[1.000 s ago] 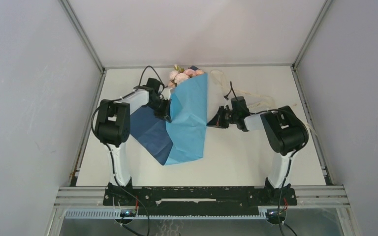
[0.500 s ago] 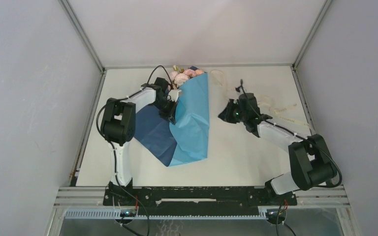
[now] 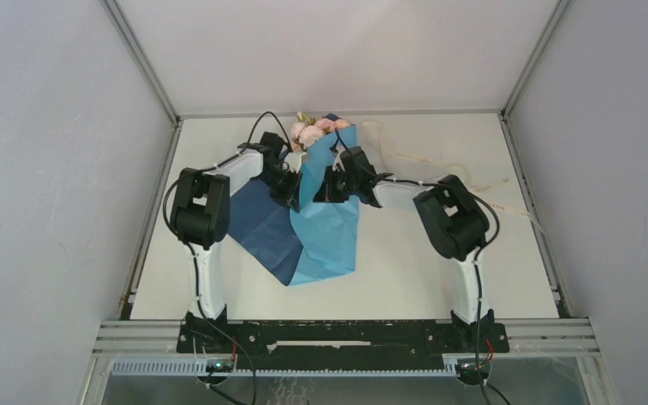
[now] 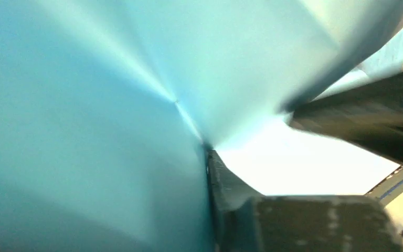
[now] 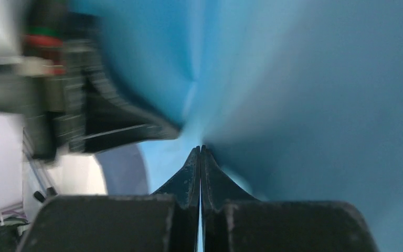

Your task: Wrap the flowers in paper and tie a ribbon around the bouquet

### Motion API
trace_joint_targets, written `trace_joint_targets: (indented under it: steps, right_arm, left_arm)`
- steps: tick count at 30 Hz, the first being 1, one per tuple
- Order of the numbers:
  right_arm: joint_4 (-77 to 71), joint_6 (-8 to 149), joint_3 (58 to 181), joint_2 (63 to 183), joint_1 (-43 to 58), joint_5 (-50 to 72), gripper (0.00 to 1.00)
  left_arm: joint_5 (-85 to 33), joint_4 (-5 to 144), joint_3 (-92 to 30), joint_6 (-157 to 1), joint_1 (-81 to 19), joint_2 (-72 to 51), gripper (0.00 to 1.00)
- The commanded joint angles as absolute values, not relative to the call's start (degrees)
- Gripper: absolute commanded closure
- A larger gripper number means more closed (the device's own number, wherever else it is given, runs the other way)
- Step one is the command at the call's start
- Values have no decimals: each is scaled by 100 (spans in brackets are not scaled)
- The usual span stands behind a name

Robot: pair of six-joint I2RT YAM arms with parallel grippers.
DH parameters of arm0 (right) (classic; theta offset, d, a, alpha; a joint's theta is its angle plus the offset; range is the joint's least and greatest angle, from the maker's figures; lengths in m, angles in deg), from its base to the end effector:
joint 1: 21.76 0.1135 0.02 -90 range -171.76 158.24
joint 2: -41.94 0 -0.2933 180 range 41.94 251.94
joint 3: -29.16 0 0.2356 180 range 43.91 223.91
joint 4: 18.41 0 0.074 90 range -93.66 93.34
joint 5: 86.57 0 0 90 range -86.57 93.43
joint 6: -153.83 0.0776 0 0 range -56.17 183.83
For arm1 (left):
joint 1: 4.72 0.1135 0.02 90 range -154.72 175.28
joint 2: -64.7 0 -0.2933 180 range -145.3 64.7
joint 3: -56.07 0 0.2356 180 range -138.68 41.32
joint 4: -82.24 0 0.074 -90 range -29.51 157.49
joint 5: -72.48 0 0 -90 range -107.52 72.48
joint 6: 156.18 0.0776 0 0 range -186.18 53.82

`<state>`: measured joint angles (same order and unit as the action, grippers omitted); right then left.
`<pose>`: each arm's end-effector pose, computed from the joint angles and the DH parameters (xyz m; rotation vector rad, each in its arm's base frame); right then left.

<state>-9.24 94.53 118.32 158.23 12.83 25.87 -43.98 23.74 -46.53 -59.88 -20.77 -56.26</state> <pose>0.3759 0.2952 0.1828 -0.3152 2.3378 1.0330 0.4009 -0.1513 0.1511 0.6331 2.8032 -0.7010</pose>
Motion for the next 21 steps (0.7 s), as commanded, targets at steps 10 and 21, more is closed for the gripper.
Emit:
trace_joint_targets:
  steps: [10,21]
  right_arm:
    - [-228,9756,12273,16636,1252,2805,100]
    - [-533,9600,12252,16556,1264,2957,100]
  left_arm:
    - [-3108,1696,-4210,-5840,-952,-4379,0]
    - [-2735,1262,-4449,-6031,396,-5367,0]
